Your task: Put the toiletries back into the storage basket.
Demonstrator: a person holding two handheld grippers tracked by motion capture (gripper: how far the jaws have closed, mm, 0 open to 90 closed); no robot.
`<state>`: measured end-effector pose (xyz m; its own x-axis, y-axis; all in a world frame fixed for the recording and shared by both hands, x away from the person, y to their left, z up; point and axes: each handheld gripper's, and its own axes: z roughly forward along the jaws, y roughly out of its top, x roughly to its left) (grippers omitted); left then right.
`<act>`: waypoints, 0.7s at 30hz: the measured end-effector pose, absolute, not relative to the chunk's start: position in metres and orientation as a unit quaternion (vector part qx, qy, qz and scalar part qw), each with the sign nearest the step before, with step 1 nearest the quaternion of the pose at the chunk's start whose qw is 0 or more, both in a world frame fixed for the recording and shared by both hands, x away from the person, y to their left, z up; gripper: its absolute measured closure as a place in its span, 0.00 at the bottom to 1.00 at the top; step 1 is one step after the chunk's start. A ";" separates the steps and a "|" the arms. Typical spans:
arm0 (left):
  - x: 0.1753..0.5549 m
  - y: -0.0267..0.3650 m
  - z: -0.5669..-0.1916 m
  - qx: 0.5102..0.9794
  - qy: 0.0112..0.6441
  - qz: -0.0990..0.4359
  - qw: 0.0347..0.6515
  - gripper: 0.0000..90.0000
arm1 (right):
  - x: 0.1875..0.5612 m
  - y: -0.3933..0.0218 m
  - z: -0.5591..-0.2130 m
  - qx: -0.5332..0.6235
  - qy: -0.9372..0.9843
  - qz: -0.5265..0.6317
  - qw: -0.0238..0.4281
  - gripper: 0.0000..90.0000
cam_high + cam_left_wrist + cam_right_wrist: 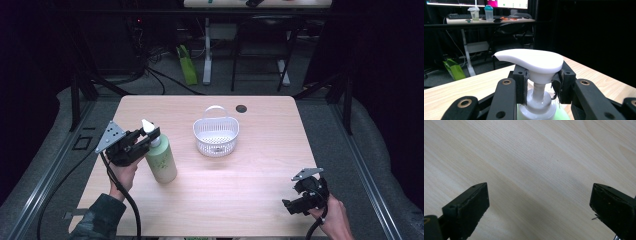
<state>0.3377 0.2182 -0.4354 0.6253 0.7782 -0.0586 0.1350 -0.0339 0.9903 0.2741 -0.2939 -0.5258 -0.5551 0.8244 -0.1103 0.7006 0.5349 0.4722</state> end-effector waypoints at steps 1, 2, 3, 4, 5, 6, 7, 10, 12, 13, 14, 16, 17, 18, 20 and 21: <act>0.338 0.218 -0.435 0.668 0.342 0.266 0.605 0.75 | 0.274 -0.294 -0.526 0.443 0.861 0.191 0.162 0.02; 0.338 0.218 -0.435 0.670 0.341 0.267 0.603 0.75 | 0.274 -0.294 -0.526 0.443 0.861 0.191 0.162 0.02; 0.339 0.217 -0.434 0.671 0.341 0.267 0.602 0.75 | 0.274 -0.294 -0.526 0.443 0.861 0.192 0.161 0.02; 0.339 0.217 -0.434 0.671 0.341 0.267 0.602 0.75 | 0.274 -0.294 -0.526 0.444 0.860 0.192 0.162 0.02; 0.339 0.216 -0.434 0.672 0.341 0.268 0.601 0.75 | 0.274 -0.294 -0.525 0.444 0.860 0.192 0.161 0.02; 0.339 0.216 -0.434 0.672 0.341 0.268 0.599 0.75 | 0.274 -0.294 -0.525 0.444 0.860 0.192 0.162 0.02; 0.339 0.216 -0.433 0.674 0.341 0.268 0.598 0.75 | 0.274 -0.294 -0.525 0.444 0.860 0.192 0.163 0.02; 0.339 0.215 -0.432 0.673 0.340 0.268 0.600 0.75 | 0.274 -0.295 -0.525 0.444 0.860 0.193 0.163 0.02; 0.339 0.215 -0.430 0.672 0.340 0.266 0.602 0.75 | 0.274 -0.295 -0.525 0.443 0.860 0.193 0.164 0.02; 0.338 0.215 -0.430 0.672 0.339 0.265 0.603 0.75 | 0.273 -0.295 -0.525 0.443 0.860 0.193 0.164 0.02; 0.338 0.215 -0.429 0.672 0.340 0.266 0.603 0.75 | 0.273 -0.295 -0.525 0.443 0.860 0.193 0.164 0.02; 0.337 0.215 -0.427 0.669 0.338 0.267 0.606 0.75 | 0.273 -0.295 -0.525 0.443 0.860 0.193 0.164 0.02; 0.337 0.215 -0.426 0.670 0.337 0.268 0.605 0.75 | 0.273 -0.295 -0.525 0.443 0.860 0.193 0.165 0.02; 0.336 0.215 -0.425 0.669 0.337 0.269 0.605 0.75 | 0.273 -0.295 -0.525 0.443 0.860 0.193 0.164 0.02; 0.336 0.215 -0.424 0.670 0.336 0.270 0.605 0.75 | 0.273 -0.295 -0.525 0.443 0.860 0.194 0.164 0.02; 0.336 0.215 -0.423 0.668 0.336 0.270 0.606 0.75 | 0.273 -0.295 -0.525 0.443 0.860 0.193 0.164 0.02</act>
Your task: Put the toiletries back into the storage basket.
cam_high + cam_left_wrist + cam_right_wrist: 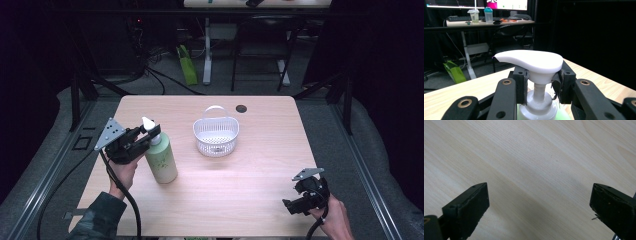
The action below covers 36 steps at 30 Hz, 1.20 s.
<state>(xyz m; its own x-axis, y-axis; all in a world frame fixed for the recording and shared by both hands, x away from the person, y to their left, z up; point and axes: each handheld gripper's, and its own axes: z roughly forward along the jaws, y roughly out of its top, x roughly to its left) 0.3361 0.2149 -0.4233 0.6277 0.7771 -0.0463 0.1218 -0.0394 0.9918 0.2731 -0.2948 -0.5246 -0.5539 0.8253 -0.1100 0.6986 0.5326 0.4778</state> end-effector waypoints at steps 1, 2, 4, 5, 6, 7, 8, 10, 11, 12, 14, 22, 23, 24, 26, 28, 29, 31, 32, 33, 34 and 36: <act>0.336 0.215 -0.423 0.668 0.336 0.271 0.606 0.75 | 0.273 -0.295 -0.525 0.443 0.860 0.193 0.164 0.02; 0.336 0.216 -0.422 0.669 0.336 0.270 0.605 0.75 | 0.273 -0.295 -0.525 0.443 0.860 0.193 0.164 0.02; 0.336 0.216 -0.421 0.667 0.337 0.269 0.607 0.75 | 0.273 -0.295 -0.525 0.443 0.860 0.193 0.165 0.02; 0.336 0.216 -0.420 0.667 0.338 0.268 0.607 0.75 | 0.273 -0.295 -0.525 0.443 0.860 0.193 0.165 0.02; 0.336 0.217 -0.419 0.667 0.338 0.268 0.608 0.75 | 0.273 -0.295 -0.524 0.442 0.860 0.192 0.166 0.02; 0.336 0.217 -0.419 0.667 0.339 0.268 0.607 0.75 | 0.273 -0.295 -0.524 0.442 0.860 0.191 0.166 0.02; 0.336 0.216 -0.419 0.665 0.339 0.268 0.609 0.75 | 0.273 -0.295 -0.524 0.442 0.861 0.191 0.167 0.02; 0.336 0.215 -0.417 0.668 0.337 0.268 0.608 0.75 | 0.273 -0.295 -0.525 0.442 0.861 0.190 0.166 0.02; 0.336 0.215 -0.417 0.669 0.336 0.267 0.607 0.75 | 0.273 -0.295 -0.525 0.442 0.860 0.190 0.167 0.02; 0.336 0.214 -0.416 0.670 0.335 0.268 0.606 0.75 | 0.273 -0.295 -0.525 0.443 0.860 0.191 0.167 0.02; 0.337 0.212 -0.415 0.673 0.333 0.266 0.605 0.75 | 0.273 -0.295 -0.525 0.442 0.861 0.190 0.167 0.02; 0.338 0.206 -0.414 0.676 0.326 0.263 0.606 0.75 | 0.272 -0.295 -0.524 0.443 0.860 0.190 0.167 0.02; 0.338 0.205 -0.413 0.677 0.325 0.263 0.605 0.75 | 0.272 -0.295 -0.524 0.442 0.860 0.190 0.168 0.02; 0.338 0.204 -0.412 0.677 0.323 0.263 0.607 0.75 | 0.272 -0.295 -0.524 0.442 0.860 0.190 0.168 0.02; 0.338 0.203 -0.411 0.676 0.320 0.263 0.610 0.75 | 0.272 -0.295 -0.524 0.441 0.861 0.190 0.168 0.02; 0.338 0.201 -0.409 0.677 0.318 0.262 0.610 0.75 | 0.272 -0.294 -0.524 0.441 0.861 0.190 0.168 0.02; 0.339 0.200 -0.409 0.677 0.317 0.262 0.611 0.75 | 0.272 -0.294 -0.524 0.440 0.861 0.190 0.168 0.02; 0.339 0.198 -0.407 0.678 0.315 0.262 0.611 0.75 | 0.272 -0.294 -0.524 0.440 0.862 0.189 0.169 0.02; 0.340 0.197 -0.407 0.679 0.314 0.261 0.610 0.75 | 0.272 -0.294 -0.524 0.440 0.861 0.189 0.168 0.02; 0.340 0.196 -0.406 0.678 0.313 0.261 0.611 0.75 | 0.272 -0.294 -0.524 0.440 0.861 0.190 0.168 0.02; 0.340 0.195 -0.406 0.678 0.312 0.261 0.612 0.75 | 0.272 -0.294 -0.524 0.440 0.861 0.190 0.168 0.02; 0.341 0.193 -0.404 0.678 0.310 0.260 0.613 0.75 | 0.272 -0.294 -0.524 0.440 0.862 0.189 0.168 0.02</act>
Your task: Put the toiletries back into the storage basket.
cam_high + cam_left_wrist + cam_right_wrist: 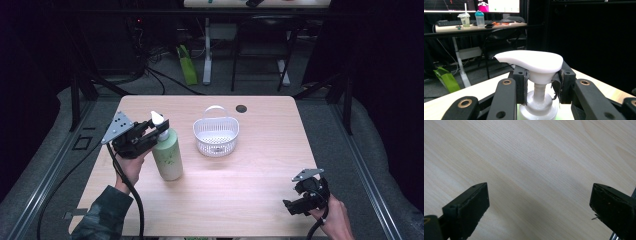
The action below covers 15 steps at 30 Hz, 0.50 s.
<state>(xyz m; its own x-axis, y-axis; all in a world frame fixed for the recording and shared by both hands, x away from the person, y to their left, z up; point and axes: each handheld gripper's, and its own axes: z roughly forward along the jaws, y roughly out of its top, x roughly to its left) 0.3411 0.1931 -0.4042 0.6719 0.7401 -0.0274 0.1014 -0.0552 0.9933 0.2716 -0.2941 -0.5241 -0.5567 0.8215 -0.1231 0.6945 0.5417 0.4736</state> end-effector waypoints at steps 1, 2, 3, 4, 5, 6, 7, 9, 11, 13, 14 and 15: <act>0.341 0.192 -0.403 0.679 0.309 0.260 0.614 0.75 | 0.272 -0.294 -0.524 0.440 0.862 0.188 0.168 0.02; 0.342 0.191 -0.402 0.678 0.308 0.259 0.615 0.75 | 0.272 -0.294 -0.524 0.440 0.862 0.188 0.168 0.02; 0.342 0.190 -0.402 0.678 0.307 0.259 0.615 0.75 | 0.272 -0.294 -0.524 0.440 0.862 0.189 0.167 0.02; 0.342 0.189 -0.401 0.679 0.305 0.259 0.615 0.75 | 0.272 -0.294 -0.524 0.440 0.862 0.189 0.167 0.02; 0.342 0.188 -0.400 0.681 0.303 0.259 0.614 0.75 | 0.272 -0.294 -0.524 0.440 0.862 0.189 0.167 0.02; 0.343 0.187 -0.400 0.681 0.302 0.258 0.615 0.75 | 0.272 -0.294 -0.524 0.440 0.862 0.188 0.167 0.02; 0.343 0.185 -0.399 0.681 0.301 0.258 0.616 0.75 | 0.272 -0.294 -0.524 0.440 0.862 0.188 0.167 0.02; 0.343 0.184 -0.398 0.682 0.298 0.257 0.616 0.75 | 0.272 -0.294 -0.524 0.439 0.863 0.187 0.168 0.02; 0.344 0.182 -0.396 0.683 0.295 0.257 0.617 0.75 | 0.272 -0.294 -0.524 0.438 0.863 0.187 0.168 0.02; 0.345 0.180 -0.394 0.683 0.293 0.257 0.618 0.75 | 0.272 -0.294 -0.524 0.439 0.863 0.187 0.167 0.02; 0.345 0.179 -0.392 0.682 0.292 0.257 0.619 0.75 | 0.272 -0.294 -0.524 0.439 0.863 0.188 0.167 0.02; 0.345 0.179 -0.391 0.683 0.290 0.258 0.619 0.75 | 0.272 -0.295 -0.524 0.439 0.863 0.187 0.168 0.02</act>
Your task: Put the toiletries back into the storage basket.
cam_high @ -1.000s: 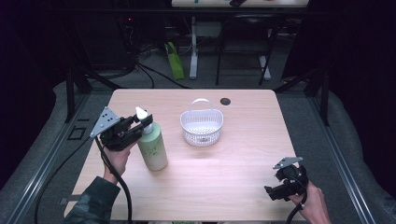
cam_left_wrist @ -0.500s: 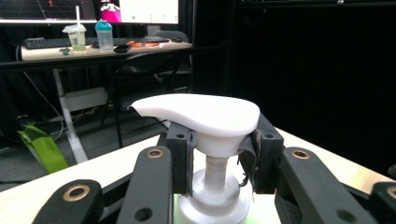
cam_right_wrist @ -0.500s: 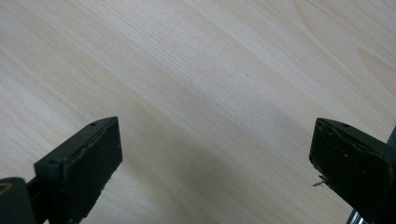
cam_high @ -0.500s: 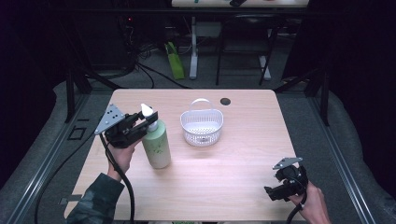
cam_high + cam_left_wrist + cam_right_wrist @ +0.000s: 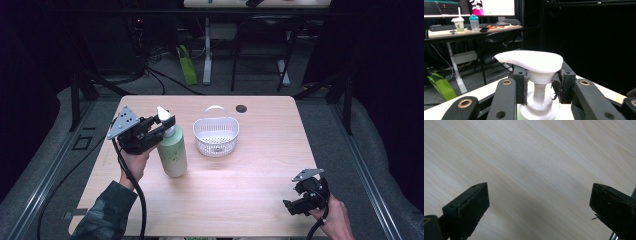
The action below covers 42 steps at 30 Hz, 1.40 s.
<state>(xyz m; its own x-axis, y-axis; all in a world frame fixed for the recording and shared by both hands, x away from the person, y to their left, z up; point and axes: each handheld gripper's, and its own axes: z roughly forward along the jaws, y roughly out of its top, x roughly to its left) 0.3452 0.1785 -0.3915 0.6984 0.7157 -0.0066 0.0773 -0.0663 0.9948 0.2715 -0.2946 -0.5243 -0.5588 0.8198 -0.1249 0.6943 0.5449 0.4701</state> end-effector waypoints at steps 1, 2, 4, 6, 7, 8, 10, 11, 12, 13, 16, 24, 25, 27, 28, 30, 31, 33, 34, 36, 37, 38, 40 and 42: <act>0.346 0.177 -0.390 0.683 0.289 0.258 0.619 0.75 | 0.271 -0.295 -0.524 0.439 0.863 0.188 0.167 0.02; 0.346 0.177 -0.389 0.684 0.288 0.258 0.618 0.75 | 0.271 -0.295 -0.524 0.439 0.863 0.188 0.168 0.02; 0.347 0.175 -0.387 0.685 0.285 0.258 0.619 0.75 | 0.272 -0.295 -0.524 0.438 0.863 0.187 0.168 0.02; 0.347 0.173 -0.384 0.685 0.283 0.259 0.620 0.75 | 0.271 -0.295 -0.524 0.438 0.863 0.187 0.168 0.02; 0.348 0.172 -0.383 0.687 0.282 0.259 0.618 0.75 | 0.271 -0.295 -0.524 0.438 0.863 0.187 0.169 0.02; 0.348 0.171 -0.382 0.687 0.281 0.259 0.618 0.75 | 0.271 -0.295 -0.524 0.438 0.863 0.187 0.168 0.02; 0.350 0.169 -0.379 0.688 0.279 0.258 0.618 0.75 | 0.271 -0.295 -0.524 0.439 0.863 0.188 0.167 0.02; 0.350 0.169 -0.378 0.689 0.278 0.258 0.617 0.75 | 0.272 -0.295 -0.524 0.438 0.863 0.188 0.168 0.02; 0.350 0.168 -0.377 0.690 0.276 0.259 0.617 0.75 | 0.271 -0.295 -0.524 0.439 0.863 0.187 0.168 0.02; 0.351 0.167 -0.375 0.691 0.275 0.259 0.616 0.75 | 0.271 -0.295 -0.524 0.437 0.864 0.187 0.169 0.02; 0.352 0.165 -0.372 0.690 0.272 0.260 0.618 0.75 | 0.271 -0.295 -0.524 0.438 0.863 0.187 0.168 0.02; 0.354 0.162 -0.363 0.689 0.267 0.260 0.621 0.75 | 0.271 -0.295 -0.524 0.438 0.863 0.188 0.169 0.02; 0.355 0.161 -0.362 0.688 0.267 0.259 0.623 0.75 | 0.271 -0.295 -0.524 0.438 0.863 0.188 0.169 0.02; 0.356 0.161 -0.360 0.688 0.267 0.259 0.624 0.75 | 0.272 -0.295 -0.524 0.438 0.863 0.188 0.169 0.02; 0.356 0.160 -0.359 0.687 0.267 0.258 0.625 0.75 | 0.272 -0.295 -0.524 0.438 0.863 0.187 0.169 0.02; 0.357 0.160 -0.357 0.686 0.266 0.257 0.627 0.75 | 0.272 -0.295 -0.524 0.438 0.863 0.188 0.169 0.02; 0.358 0.159 -0.355 0.687 0.266 0.257 0.626 0.75 | 0.272 -0.295 -0.524 0.438 0.863 0.188 0.169 0.02; 0.358 0.158 -0.353 0.684 0.265 0.258 0.629 0.75 | 0.272 -0.295 -0.524 0.438 0.863 0.188 0.169 0.02; 0.359 0.158 -0.351 0.684 0.264 0.258 0.629 0.75 | 0.272 -0.295 -0.524 0.437 0.863 0.187 0.169 0.02; 0.360 0.157 -0.348 0.684 0.262 0.260 0.629 0.75 | 0.272 -0.295 -0.524 0.437 0.863 0.187 0.169 0.02; 0.360 0.157 -0.347 0.683 0.262 0.260 0.630 0.75 | 0.271 -0.295 -0.524 0.438 0.863 0.187 0.169 0.02; 0.360 0.157 -0.345 0.685 0.260 0.260 0.628 0.75 | 0.272 -0.295 -0.524 0.437 0.863 0.187 0.169 0.02; 0.361 0.155 -0.343 0.683 0.260 0.259 0.631 0.75 | 0.272 -0.295 -0.524 0.436 0.864 0.187 0.170 0.02; 0.362 0.155 -0.340 0.684 0.258 0.261 0.631 0.75 | 0.271 -0.295 -0.524 0.438 0.863 0.187 0.169 0.02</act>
<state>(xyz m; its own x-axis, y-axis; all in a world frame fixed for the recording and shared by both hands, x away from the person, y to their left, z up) 0.3624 0.1549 -0.3405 0.7311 0.6815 0.0319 0.0236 -0.0720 0.9971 0.2715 -0.2947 -0.5239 -0.5591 0.8192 -0.1275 0.6926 0.5461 0.4713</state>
